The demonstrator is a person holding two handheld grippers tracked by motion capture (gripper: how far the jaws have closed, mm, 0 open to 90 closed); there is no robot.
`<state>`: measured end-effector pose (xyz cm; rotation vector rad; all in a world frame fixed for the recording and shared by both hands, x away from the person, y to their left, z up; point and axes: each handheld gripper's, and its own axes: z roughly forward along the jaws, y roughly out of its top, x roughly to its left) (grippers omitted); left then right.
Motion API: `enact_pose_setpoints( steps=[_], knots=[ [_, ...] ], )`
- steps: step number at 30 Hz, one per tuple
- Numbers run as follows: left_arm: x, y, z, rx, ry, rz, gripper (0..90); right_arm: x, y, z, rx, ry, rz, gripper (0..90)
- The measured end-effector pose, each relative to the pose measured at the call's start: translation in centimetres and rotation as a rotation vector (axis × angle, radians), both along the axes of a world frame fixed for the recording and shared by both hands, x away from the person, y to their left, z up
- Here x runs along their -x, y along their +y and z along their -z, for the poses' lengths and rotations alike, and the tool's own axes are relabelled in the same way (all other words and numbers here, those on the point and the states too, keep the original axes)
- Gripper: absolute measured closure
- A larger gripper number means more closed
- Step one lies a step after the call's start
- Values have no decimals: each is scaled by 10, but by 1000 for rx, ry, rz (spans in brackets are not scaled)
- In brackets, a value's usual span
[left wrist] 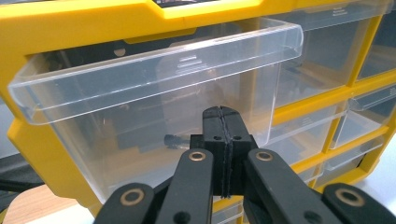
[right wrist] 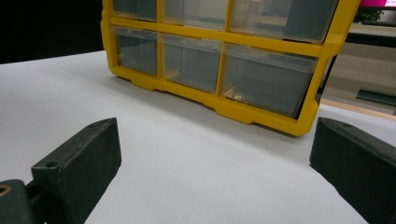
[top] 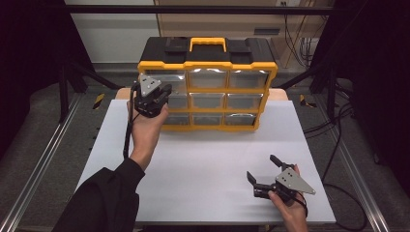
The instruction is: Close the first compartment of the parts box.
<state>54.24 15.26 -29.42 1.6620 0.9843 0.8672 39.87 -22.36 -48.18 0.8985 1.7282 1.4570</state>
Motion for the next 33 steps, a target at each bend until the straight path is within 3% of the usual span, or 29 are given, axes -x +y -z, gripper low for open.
enact_pose_setpoints(
  steps=[33],
  knots=[
    [-14, 4, 2, 14, 7, -27, 894, -1, -1, 1, 4, 8, 1, 22]
  ],
)
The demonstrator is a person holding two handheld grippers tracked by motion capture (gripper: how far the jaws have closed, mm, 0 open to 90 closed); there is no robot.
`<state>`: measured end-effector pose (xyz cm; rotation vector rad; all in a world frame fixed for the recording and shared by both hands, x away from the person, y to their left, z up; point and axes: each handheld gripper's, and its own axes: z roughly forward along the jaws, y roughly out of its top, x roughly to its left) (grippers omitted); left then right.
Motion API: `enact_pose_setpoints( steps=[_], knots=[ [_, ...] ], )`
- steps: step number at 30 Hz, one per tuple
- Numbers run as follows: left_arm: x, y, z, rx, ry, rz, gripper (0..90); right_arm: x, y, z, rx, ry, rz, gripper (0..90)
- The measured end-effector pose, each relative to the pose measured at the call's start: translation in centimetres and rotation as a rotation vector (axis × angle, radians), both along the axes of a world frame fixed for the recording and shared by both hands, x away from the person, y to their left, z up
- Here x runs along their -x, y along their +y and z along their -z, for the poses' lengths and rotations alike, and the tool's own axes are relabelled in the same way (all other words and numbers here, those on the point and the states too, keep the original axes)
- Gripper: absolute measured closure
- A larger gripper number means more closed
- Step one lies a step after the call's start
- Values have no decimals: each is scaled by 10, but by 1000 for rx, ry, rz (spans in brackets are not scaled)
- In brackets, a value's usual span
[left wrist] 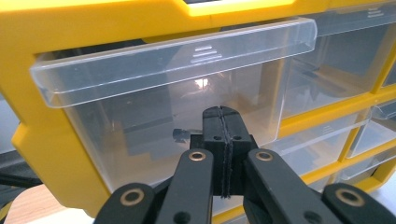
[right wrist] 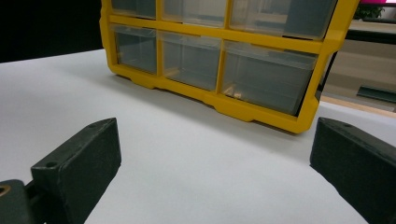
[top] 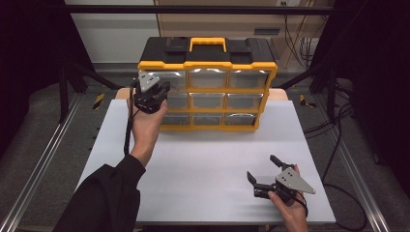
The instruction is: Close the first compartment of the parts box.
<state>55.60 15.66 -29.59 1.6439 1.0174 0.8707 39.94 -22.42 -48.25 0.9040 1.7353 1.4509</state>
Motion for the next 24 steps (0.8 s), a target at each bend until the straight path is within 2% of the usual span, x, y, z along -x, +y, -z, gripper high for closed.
enact_pose_setpoints(
  steps=[24],
  knots=[
    [-7, 3, 1, -3, 1, -15, 894, 0, -1, 0, -12, 8, 3, 22]
  ],
)
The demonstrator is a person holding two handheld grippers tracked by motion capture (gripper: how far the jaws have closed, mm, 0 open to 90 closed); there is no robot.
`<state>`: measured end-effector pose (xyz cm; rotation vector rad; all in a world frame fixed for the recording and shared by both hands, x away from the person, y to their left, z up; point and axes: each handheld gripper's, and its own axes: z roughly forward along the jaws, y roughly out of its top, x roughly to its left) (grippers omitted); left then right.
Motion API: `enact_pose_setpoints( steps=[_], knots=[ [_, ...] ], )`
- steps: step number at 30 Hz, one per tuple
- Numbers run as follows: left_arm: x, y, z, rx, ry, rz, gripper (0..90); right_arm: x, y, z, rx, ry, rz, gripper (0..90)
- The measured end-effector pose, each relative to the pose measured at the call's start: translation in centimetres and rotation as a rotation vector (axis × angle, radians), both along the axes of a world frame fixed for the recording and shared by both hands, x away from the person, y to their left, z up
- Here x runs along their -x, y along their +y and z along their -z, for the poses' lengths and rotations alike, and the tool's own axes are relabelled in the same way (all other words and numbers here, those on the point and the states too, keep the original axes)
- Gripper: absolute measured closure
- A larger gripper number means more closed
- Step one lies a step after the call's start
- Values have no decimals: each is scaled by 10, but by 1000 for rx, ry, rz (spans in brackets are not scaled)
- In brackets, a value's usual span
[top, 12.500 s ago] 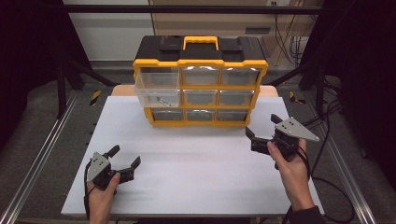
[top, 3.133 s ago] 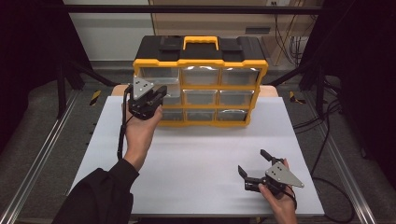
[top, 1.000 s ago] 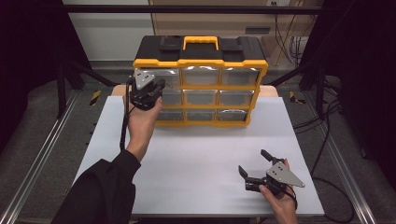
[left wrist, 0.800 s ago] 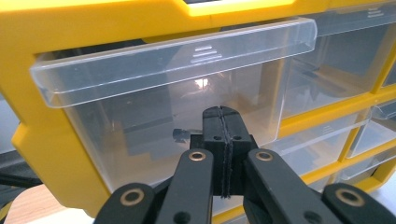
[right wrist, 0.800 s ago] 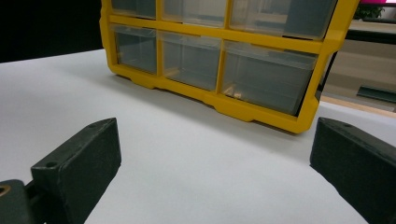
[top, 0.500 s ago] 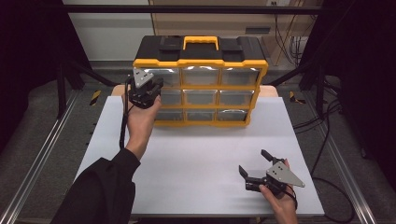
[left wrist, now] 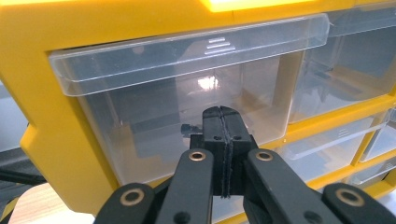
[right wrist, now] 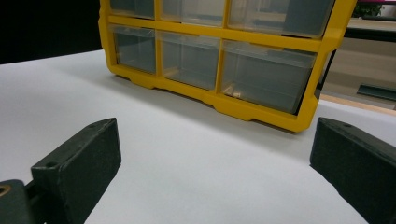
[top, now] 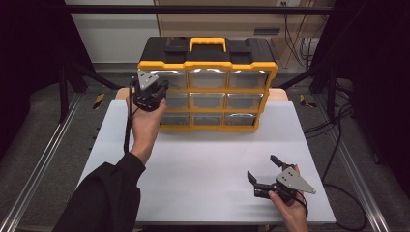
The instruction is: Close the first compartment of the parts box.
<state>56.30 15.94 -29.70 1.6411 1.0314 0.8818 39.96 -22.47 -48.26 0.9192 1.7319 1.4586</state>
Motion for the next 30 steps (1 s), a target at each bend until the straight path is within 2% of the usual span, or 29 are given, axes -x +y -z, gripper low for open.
enact_pose_setpoints(
  steps=[30],
  knots=[
    [-5, -4, -2, 1, -11, 4, 893, 0, -2, 0, -4, -2, 2, 22]
  ],
)
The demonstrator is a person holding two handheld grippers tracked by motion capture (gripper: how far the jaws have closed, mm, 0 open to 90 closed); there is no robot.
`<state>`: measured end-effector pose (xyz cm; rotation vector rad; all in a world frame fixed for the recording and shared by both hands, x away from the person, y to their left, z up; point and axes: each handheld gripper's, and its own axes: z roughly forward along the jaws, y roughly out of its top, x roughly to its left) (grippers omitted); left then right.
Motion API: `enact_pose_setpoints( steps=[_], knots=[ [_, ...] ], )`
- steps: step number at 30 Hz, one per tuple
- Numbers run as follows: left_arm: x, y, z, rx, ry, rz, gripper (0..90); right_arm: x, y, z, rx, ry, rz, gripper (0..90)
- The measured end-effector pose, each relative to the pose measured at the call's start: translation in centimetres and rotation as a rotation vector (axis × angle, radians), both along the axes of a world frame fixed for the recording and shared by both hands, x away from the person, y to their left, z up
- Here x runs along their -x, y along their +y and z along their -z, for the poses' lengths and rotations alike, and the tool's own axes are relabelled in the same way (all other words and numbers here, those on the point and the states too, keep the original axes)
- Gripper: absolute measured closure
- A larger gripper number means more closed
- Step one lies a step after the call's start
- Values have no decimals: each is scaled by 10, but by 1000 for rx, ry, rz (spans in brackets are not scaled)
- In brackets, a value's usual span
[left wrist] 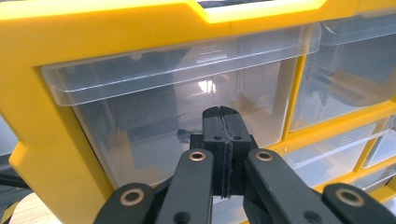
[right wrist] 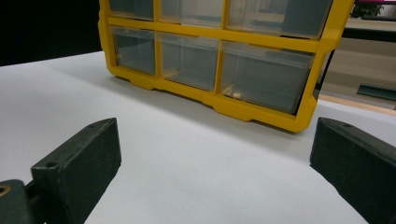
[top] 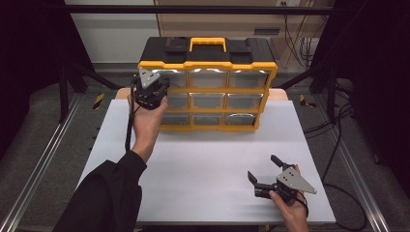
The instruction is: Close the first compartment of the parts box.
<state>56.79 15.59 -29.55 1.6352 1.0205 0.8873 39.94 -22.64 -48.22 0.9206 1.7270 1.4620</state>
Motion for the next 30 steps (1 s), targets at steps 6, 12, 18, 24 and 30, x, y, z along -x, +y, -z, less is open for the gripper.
enact_pose_setpoints(
  steps=[6, 12, 18, 24, 30],
  knots=[
    [-2, 0, 0, -3, -2, -1, 894, 0, 0, 0, 1, 2, 0, 22],
    [-3, -1, 1, -3, -4, -2, 893, 0, 0, 0, -1, 2, -2, 22],
    [-3, -2, 1, -2, -4, -1, 893, 0, 0, 0, -1, 3, -2, 22],
    [-4, -2, 1, -1, -3, -3, 893, 0, -1, 0, -1, 2, -1, 22],
    [-5, -3, 1, -4, -4, -2, 893, 0, -1, 0, -1, 4, 0, 22]
  ],
)
